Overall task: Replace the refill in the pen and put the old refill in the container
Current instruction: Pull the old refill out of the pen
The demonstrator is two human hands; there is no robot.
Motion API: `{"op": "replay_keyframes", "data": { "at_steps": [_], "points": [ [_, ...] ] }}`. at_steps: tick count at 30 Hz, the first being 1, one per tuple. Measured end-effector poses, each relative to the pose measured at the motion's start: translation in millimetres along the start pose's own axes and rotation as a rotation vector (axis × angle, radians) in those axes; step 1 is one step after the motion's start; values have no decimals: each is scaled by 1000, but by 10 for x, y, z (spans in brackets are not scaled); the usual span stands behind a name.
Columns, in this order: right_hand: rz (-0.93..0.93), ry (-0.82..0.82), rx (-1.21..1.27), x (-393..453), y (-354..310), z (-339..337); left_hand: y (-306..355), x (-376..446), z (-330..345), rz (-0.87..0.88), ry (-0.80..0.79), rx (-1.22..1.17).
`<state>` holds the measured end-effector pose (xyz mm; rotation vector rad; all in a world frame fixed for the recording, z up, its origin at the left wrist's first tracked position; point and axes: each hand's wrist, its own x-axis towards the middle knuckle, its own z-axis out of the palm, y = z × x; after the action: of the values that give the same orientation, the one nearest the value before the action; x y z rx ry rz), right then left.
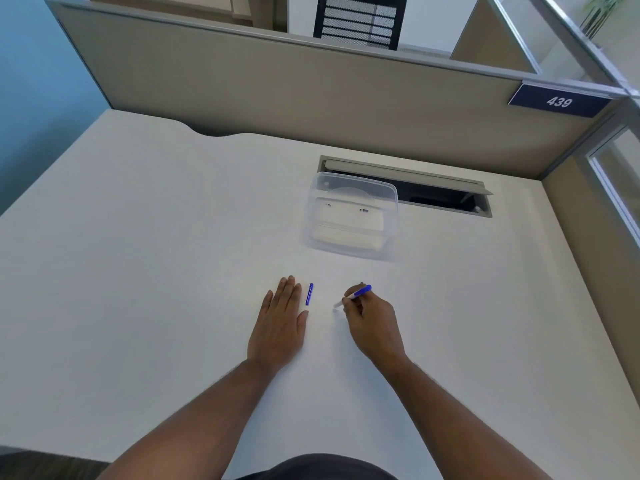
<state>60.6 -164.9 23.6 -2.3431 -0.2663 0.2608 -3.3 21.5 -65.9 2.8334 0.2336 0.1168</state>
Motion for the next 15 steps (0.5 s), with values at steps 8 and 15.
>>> {"op": "replay_keyframes", "data": {
  "at_steps": [8, 15],
  "points": [
    [-51, 88, 96, -14, -135, -120, 9, 4, -2, -4, 1, -24],
    [-108, 67, -50, -36, -100, -30, 10, -2, -6, -3, 12, -23]
  ]
}}
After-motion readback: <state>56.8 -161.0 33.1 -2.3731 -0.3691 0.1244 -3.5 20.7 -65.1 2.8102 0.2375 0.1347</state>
